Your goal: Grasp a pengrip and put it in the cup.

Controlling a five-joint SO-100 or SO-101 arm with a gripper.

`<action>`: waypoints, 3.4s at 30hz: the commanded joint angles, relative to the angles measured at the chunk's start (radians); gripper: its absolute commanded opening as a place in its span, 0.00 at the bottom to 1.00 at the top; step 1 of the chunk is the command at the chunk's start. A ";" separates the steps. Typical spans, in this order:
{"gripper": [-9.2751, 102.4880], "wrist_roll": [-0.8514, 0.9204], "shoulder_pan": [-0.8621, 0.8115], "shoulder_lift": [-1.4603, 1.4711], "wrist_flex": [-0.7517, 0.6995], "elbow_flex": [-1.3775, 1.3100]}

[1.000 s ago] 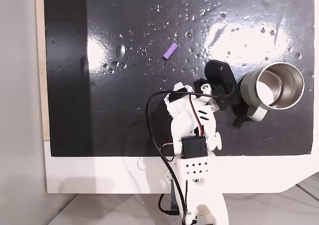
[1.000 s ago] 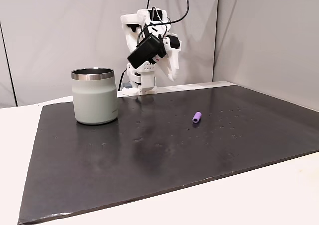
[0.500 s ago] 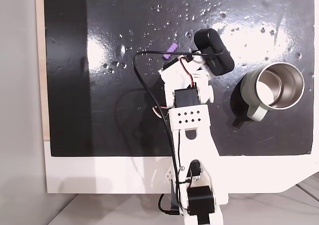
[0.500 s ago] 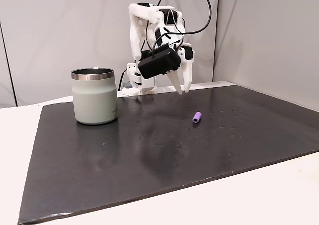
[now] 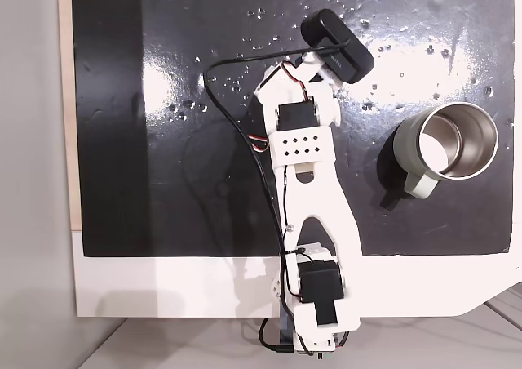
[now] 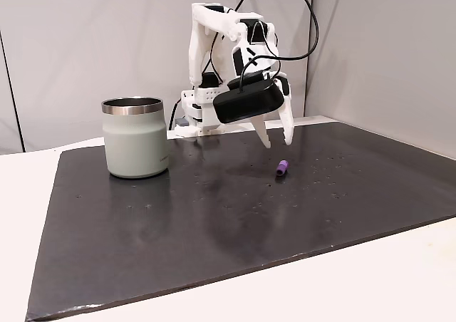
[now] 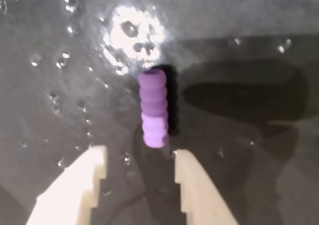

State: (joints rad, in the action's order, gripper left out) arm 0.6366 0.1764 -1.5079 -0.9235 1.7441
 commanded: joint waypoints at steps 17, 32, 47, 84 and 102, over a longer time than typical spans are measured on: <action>0.28 0.127 0.003 0.195 0.064 -0.144; 0.10 0.179 0.003 0.302 0.061 -0.179; 0.08 0.041 -0.051 -0.063 -0.364 -0.296; 0.08 0.433 -0.816 -0.568 0.012 0.021; 0.30 0.434 -0.824 -0.575 0.015 0.054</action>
State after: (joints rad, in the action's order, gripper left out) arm 1.0692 -0.6366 -2.0295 -0.9419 1.8070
